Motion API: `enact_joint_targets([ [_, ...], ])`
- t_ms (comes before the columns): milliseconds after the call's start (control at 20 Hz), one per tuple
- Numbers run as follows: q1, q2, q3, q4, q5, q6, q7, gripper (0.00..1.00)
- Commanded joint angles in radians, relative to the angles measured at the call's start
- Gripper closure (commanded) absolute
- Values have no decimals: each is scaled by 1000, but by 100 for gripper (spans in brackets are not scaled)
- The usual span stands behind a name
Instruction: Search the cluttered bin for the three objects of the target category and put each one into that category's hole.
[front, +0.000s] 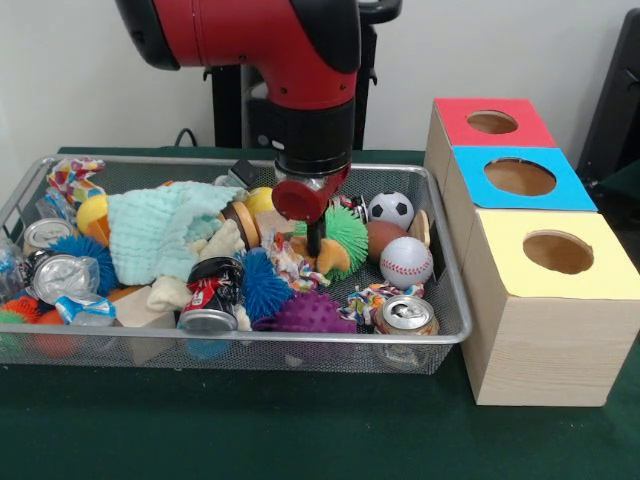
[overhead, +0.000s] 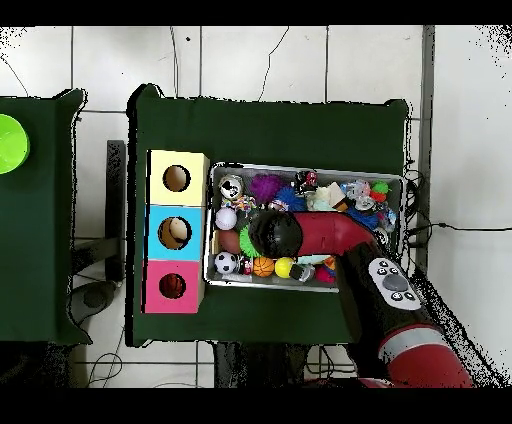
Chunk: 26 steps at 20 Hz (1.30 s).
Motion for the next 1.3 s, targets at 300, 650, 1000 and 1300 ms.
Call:
enact_joint_targets([
  [300, 67, -164, 9, 95, 130, 105, 256, 100],
  [650, 94, -192, -19, 116, 160, 118, 248, 100],
  [1000, 85, -158, -39, 101, 163, 92, 224, 100],
  [1300, 57, -149, -27, 102, 109, 85, 135, 100],
])
